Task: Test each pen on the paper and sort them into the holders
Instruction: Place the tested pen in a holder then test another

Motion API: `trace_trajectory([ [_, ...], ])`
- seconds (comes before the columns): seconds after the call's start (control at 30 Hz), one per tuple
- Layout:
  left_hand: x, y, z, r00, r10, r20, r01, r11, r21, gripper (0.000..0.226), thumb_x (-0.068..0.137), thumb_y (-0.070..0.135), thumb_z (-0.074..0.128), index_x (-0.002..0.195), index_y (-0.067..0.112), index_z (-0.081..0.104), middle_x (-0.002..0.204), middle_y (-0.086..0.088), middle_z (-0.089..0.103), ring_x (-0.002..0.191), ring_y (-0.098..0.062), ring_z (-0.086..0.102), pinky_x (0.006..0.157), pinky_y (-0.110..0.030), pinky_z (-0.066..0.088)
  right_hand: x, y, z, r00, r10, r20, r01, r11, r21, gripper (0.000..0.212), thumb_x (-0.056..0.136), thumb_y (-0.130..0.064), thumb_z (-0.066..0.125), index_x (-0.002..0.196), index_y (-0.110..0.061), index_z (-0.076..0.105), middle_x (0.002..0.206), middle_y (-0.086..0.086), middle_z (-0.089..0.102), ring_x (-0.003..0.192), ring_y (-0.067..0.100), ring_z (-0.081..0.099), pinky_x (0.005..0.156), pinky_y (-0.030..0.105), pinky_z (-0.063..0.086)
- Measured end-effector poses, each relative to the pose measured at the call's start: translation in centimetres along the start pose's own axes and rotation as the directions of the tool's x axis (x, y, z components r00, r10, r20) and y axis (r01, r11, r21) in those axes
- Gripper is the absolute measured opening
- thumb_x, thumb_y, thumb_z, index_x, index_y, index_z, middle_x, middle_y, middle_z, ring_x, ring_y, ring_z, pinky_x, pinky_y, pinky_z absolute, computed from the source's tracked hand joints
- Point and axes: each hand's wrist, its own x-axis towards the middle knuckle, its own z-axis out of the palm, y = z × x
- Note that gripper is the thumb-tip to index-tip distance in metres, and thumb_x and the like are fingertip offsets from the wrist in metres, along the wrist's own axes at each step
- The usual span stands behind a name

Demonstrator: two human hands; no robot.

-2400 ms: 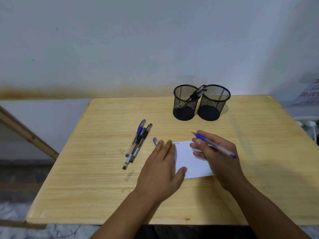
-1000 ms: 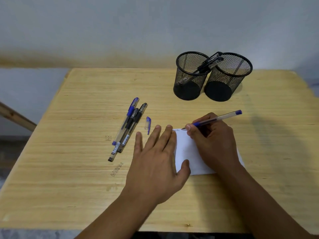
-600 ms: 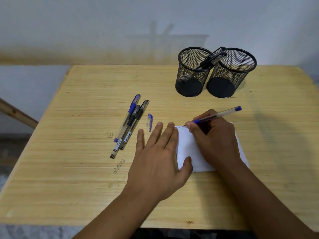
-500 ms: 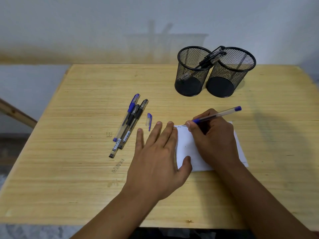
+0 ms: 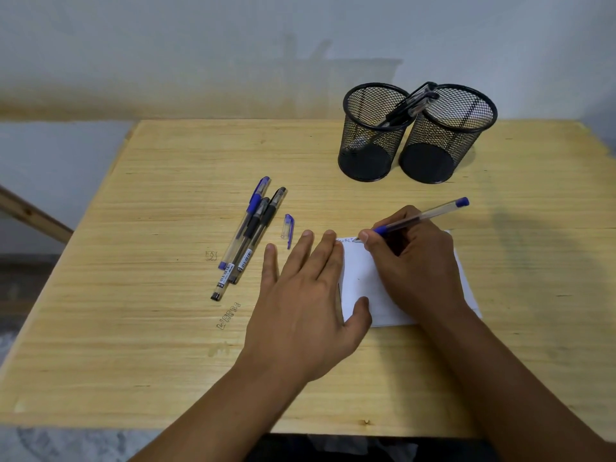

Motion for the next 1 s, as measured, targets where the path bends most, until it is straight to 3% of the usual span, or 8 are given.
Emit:
trace_trajectory([
  [1.0,0.03,-0.07,0.08,1.0,0.003,-0.014,-0.003,1.0,-0.003,0.076,0.087,0.06,0.032,0.152,0.02,0.03,0.162,0.005,0.023,0.151,-0.016,0.008,0.119,-0.056,0.007,-0.08,-0.18,-0.08,1.0,0.031,-0.004,-0.031,0.999,-0.012,0.012,0.087,-0.024,0.07,0.086,-0.02,0.059,0.07,-0.025,0.054,0.073,-0.021,0.055,0.065,-0.005,0.037],
])
